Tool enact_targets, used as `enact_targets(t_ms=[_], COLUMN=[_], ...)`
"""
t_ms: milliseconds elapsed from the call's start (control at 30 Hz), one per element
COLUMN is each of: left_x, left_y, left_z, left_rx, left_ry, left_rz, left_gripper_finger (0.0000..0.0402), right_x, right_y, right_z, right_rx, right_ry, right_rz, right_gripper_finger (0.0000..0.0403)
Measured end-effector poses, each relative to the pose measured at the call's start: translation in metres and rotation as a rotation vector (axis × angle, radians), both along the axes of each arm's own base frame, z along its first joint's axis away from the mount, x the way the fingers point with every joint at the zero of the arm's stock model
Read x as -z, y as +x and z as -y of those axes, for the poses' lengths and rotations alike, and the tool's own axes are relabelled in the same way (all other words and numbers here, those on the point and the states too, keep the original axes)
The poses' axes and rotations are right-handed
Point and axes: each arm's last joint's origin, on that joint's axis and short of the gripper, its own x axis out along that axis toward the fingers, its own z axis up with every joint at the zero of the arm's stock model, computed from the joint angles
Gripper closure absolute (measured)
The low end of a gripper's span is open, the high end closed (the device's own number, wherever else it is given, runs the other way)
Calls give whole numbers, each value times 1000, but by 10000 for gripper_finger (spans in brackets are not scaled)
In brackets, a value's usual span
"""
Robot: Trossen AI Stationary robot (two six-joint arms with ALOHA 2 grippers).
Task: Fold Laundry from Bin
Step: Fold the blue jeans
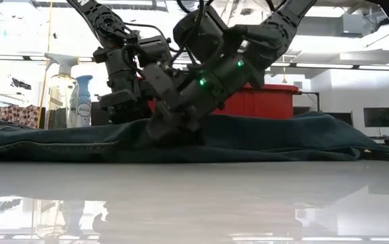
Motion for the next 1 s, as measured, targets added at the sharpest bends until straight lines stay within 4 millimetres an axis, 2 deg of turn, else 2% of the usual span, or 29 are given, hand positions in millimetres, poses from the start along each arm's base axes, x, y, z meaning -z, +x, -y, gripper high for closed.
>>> enact_targets(t_ms=[233,500,800,1000], left_x=[0,0,-1,0], left_y=[1,1,2,1], left_z=[0,0,0,-5], left_rx=[9,32,73,52], left_ry=[6,12,33,48], left_rz=[10,11,20,25], left_gripper_finger=[166,166,166,166], right_x=[-14,-4,-6,-7], right_y=[4,-14,-27,-35], right_z=[-36,-72,-96,-106], right_rx=[-83,-124,-143,-144], right_ry=[-5,-26,-79,-123], right_rz=[-51,-213,-252,-282], right_gripper_finger=[386,386,386,383])
